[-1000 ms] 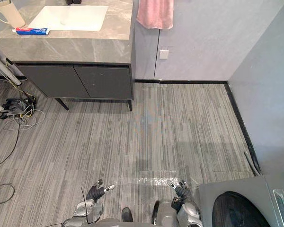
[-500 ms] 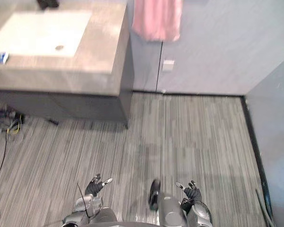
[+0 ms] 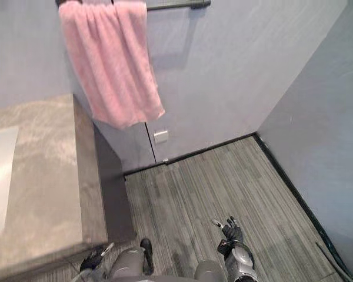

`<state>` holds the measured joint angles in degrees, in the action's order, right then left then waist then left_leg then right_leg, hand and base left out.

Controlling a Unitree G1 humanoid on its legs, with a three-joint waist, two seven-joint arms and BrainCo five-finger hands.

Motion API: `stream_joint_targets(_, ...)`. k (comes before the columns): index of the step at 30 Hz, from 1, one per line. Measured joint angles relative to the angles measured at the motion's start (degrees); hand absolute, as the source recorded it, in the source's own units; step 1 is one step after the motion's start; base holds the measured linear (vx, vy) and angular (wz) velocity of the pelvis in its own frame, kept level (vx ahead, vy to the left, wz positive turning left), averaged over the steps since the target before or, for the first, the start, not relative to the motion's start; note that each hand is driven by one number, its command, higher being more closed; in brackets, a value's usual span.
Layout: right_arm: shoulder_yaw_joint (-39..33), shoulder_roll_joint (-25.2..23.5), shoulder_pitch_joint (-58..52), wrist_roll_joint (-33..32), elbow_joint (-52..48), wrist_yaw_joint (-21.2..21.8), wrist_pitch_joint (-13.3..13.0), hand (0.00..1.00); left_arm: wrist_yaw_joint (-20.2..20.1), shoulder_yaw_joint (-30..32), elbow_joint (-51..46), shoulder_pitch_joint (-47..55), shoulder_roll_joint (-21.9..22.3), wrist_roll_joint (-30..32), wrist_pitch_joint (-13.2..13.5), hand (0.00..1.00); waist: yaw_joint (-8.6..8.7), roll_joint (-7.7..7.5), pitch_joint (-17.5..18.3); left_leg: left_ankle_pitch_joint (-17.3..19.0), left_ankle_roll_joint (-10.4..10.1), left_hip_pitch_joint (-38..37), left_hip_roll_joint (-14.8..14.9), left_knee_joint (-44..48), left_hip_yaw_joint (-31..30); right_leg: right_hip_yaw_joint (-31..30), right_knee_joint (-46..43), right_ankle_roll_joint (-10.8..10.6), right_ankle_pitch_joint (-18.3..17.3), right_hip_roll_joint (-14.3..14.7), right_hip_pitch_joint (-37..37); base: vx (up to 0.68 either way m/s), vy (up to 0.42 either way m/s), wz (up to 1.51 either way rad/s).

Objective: Organize washtable

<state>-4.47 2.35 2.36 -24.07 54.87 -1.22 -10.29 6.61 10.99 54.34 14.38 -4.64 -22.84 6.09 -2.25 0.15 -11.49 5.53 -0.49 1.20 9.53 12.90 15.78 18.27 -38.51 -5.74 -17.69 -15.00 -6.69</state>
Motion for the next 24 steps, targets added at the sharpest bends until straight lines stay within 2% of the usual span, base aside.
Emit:
stream_joint_targets(2, 0.0, 0.2, 0.0, 0.0, -0.2, 0.3, 0.0, 0.00, 0.0, 0.4, -0.1, 0.4, -0.5, 0.0, 0.1, 0.00, -0.03, -0.14, 0.1, 0.2, -0.7, -0.3, 0.7, 0.0, 0.0, -0.4, 7.9, -0.6, 1.4, -0.4, -2.8, 0.23, -0.144, 0.36)
stream_joint_targets(3, 0.0, 0.4, 0.0, 0.0, -0.2, 0.3, 0.0, 0.00, 0.0, 0.5, -0.3, 0.5, -0.8, 0.0, 0.2, 0.00, -0.03, -0.22, 0.1, 0.7, -2.3, -0.4, 1.0, 0.0, 0.0, -1.3, 12.0, -0.6, 3.5, -0.5, -3.8, 0.26, -0.302, 0.59)
stream_joint_targets(4, -0.1, 0.3, -0.1, 0.0, 0.0, 0.3, 0.0, 0.00, 0.0, 0.9, -0.8, 0.8, -2.2, 0.1, 0.3, 0.00, -0.03, -2.02, 0.6, 2.8, -6.1, -0.8, 0.9, 0.5, 0.1, -3.7, 19.1, -1.3, 14.6, -2.0, -5.3, 0.24, -0.370, 0.42)
stream_joint_targets(6, 0.0, 1.4, -0.1, 0.0, 0.5, 0.2, 0.2, 0.00, -0.2, 0.7, -0.6, 1.2, -1.5, 0.5, 0.3, 0.00, -0.29, 0.77, 1.0, 2.6, -7.5, -1.0, 3.7, 0.8, -0.8, -3.4, 18.2, -0.7, 13.6, 0.6, -5.1, 0.18, -0.340, 0.02)
stream_joint_targets(7, 0.0, 2.5, 0.1, 0.0, -0.1, 0.3, 0.1, 0.00, 0.1, 1.0, -0.5, 1.2, 0.0, 0.7, 0.2, 0.00, -0.02, 2.44, 0.7, 3.6, -9.1, -0.9, 5.4, 0.7, -1.1, -3.1, 17.3, -0.3, 12.5, 2.5, -5.6, 0.08, -0.178, -0.24)
stream_joint_targets(9, -0.1, 3.3, 0.0, 0.0, -0.1, 0.2, 0.2, 0.00, 0.3, 1.0, -0.5, 0.8, 1.3, 0.8, 0.2, 0.00, 0.36, 3.76, 1.0, 3.0, -10.9, -1.0, 6.5, -0.5, -1.7, -2.9, 13.8, 0.6, 10.4, 2.9, -7.1, 0.10, -0.223, 0.02)
stream_joint_targets(11, -0.1, 4.4, -0.9, 0.0, -0.1, 0.2, 0.4, 0.00, 0.5, 0.7, -0.6, 0.6, 1.6, 0.7, 0.3, 0.00, 0.99, 3.27, 0.8, 2.8, -11.5, -1.5, 7.0, -1.1, -2.5, -4.1, 9.4, 0.6, 7.9, 3.0, -7.8, 0.06, -0.170, 0.28)
stream_joint_targets(12, 0.2, 4.8, -1.6, 0.0, -0.3, 0.2, 0.4, 0.00, 1.3, 0.6, -0.6, 0.5, 1.4, 0.4, 0.4, 0.00, 1.72, 2.37, 1.2, 2.7, -11.9, -1.6, 7.3, -0.8, -3.2, -8.2, 6.0, -0.7, 5.8, 3.5, -8.7, 0.03, -0.156, 0.48)
stream_joint_targets(13, 0.9, 4.9, -2.6, 0.0, -0.4, 0.3, 0.5, 0.00, 2.2, 0.6, -0.8, 0.4, 0.9, -0.7, 1.2, 0.00, 1.78, 1.50, 1.6, 2.6, -12.2, -1.4, 7.5, -0.9, -4.7, -9.1, 4.6, 0.0, 2.0, 3.9, -8.4, 0.03, -0.177, 0.50)
stream_joint_targets(14, 1.2, 5.0, -2.8, 0.0, -0.4, 0.3, 0.6, 0.00, 2.3, 0.6, -1.0, 0.4, 0.8, -1.0, 1.4, 0.00, 1.67, 1.45, 1.8, 2.4, -12.4, -1.3, 7.9, -1.1, -5.0, -8.8, 3.7, 0.2, 1.5, 4.1, -8.5, 0.03, -0.262, 0.43)
stream_joint_targets(15, 2.4, 4.9, -3.0, 0.1, -0.6, 0.5, 0.6, 0.00, 2.5, 0.9, -1.3, 0.4, 0.4, -1.4, 1.8, 0.00, 1.56, 1.87, 2.1, 1.3, -12.7, -1.4, 9.3, -1.9, -5.6, -7.7, 3.3, 1.0, -0.3, 5.6, -8.6, 0.01, -0.225, 0.26)
stream_joint_targets(16, 3.1, 4.8, -3.3, 0.2, -1.1, 0.7, 0.7, 0.00, 2.4, 0.9, -1.7, 0.5, -0.3, -1.7, 1.8, 0.00, 1.49, 2.06, 2.2, 0.5, -11.5, -1.0, 10.2, -1.7, -5.8, -7.1, 3.6, 1.7, -0.8, 6.6, -8.5, 0.01, -0.223, 0.34)
stream_joint_targets(17, 3.4, 4.7, -4.0, 0.6, -1.5, 1.3, 0.6, 0.00, 2.4, 0.9, -2.7, 0.5, -1.2, -2.0, 1.8, 0.00, 1.56, 1.88, 2.5, -0.9, -8.3, 1.6, 10.7, 1.4, -6.0, -5.9, 4.3, 2.5, -1.4, 7.2, -8.4, 0.02, -0.346, 0.49)
stream_joint_targets(18, 3.2, 4.6, -4.6, 1.3, -2.0, 1.5, 0.7, 0.00, 1.9, 0.5, -5.9, 0.7, -0.7, -3.1, 2.2, 0.00, 1.52, 1.02, 2.9, -5.0, 0.3, 6.0, 12.6, 6.3, -2.5, -4.1, 6.7, 4.5, -0.4, 8.1, -7.3, 0.04, -0.437, 0.63)
stream_joint_targets(19, 2.7, 4.8, -5.7, 1.7, -2.9, 1.7, 0.7, 0.00, 0.7, 0.2, -10.0, 0.7, -0.2, -3.7, 3.1, 0.00, 1.59, 0.96, 2.8, -6.7, 3.4, 6.9, 14.2, 9.7, 2.1, -2.5, 10.6, 7.1, 1.3, 9.5, -4.8, 0.03, -0.387, 0.47)
stream_joint_targets(20, 2.0, 5.2, -6.2, 1.8, -3.2, 1.6, 0.6, 0.00, 0.0, 0.2, -12.5, 0.7, 0.7, -3.7, 3.8, 0.00, 1.08, 0.59, 2.4, -4.6, 4.7, 8.6, 16.0, 20.3, 3.6, -2.2, 11.6, 8.5, 1.6, 10.4, -3.8, 0.06, -0.274, 0.05)
stream_joint_targets(21, 2.0, 5.6, -6.8, 1.8, -3.4, 1.5, 0.6, 0.00, -1.4, -1.4, -14.6, 0.8, 1.9, -3.7, 4.9, 0.00, 0.77, 1.21, 2.3, -1.7, 6.0, 10.5, 16.7, 37.3, 3.1, -2.5, 12.9, 9.9, 1.7, 12.4, -1.1, 0.11, -0.229, -0.22)
stream_joint_targets(22, 1.9, 6.4, -6.8, 1.8, -3.3, 1.5, 0.7, 0.00, -2.5, -3.2, -14.5, -0.2, 2.1, -3.8, 5.1, 0.00, 1.00, 1.48, 2.5, 0.8, 3.0, 10.3, 13.7, 45.7, 2.1, -2.3, 14.0, 11.0, 1.6, 13.4, 0.7, 0.12, -0.263, -0.21)
stream_joint_targets(23, 1.4, 7.1, -7.0, 1.8, -3.1, 1.5, 0.7, 0.00, -2.9, -4.1, -14.5, -0.9, 2.1, -3.8, 5.4, 0.00, 1.55, 1.55, 2.5, 2.1, 1.1, 10.0, 11.0, 48.0, 1.6, -2.1, 15.3, 11.5, 1.9, 14.2, 1.7, 0.11, -0.200, -0.11)
stream_joint_targets(24, 0.4, 7.0, -7.2, 1.7, -2.2, 1.5, 0.7, 0.00, -3.1, -4.3, -14.5, -2.1, 2.2, -3.9, 5.6, 0.00, 1.54, 1.62, 2.5, 3.8, -1.5, 9.6, 7.2, 47.4, 2.2, -1.6, 17.8, 11.7, 3.2, 15.5, 3.0, 0.05, -0.134, -0.03)
